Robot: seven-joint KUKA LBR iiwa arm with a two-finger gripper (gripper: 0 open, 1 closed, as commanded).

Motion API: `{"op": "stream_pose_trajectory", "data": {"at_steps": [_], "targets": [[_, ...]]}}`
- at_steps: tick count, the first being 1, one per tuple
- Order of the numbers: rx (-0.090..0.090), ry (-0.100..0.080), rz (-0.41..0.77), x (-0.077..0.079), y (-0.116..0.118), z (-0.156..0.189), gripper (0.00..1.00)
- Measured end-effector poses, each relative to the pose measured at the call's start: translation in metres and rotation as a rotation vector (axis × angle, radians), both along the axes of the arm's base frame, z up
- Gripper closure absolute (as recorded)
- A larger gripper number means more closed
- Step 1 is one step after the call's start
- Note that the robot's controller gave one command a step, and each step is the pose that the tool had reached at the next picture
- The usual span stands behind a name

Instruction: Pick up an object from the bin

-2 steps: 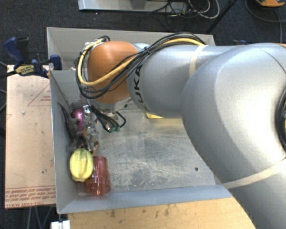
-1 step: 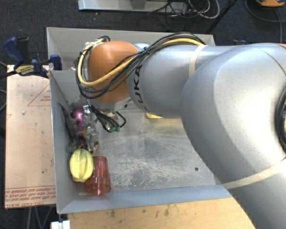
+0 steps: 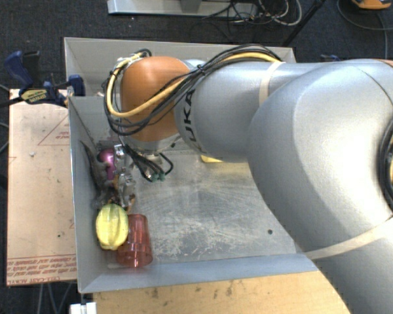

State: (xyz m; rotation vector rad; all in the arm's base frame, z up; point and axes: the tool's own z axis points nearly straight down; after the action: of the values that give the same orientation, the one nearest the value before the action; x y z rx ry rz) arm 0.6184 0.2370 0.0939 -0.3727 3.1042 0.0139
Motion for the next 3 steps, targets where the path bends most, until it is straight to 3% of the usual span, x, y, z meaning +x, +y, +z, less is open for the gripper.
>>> {"op": "stream_pose_trajectory", "data": {"at_steps": [3], "targets": [[0.000, 0.000, 0.000, 0.0000, 0.0000, 0.0000, 1.00]]}}
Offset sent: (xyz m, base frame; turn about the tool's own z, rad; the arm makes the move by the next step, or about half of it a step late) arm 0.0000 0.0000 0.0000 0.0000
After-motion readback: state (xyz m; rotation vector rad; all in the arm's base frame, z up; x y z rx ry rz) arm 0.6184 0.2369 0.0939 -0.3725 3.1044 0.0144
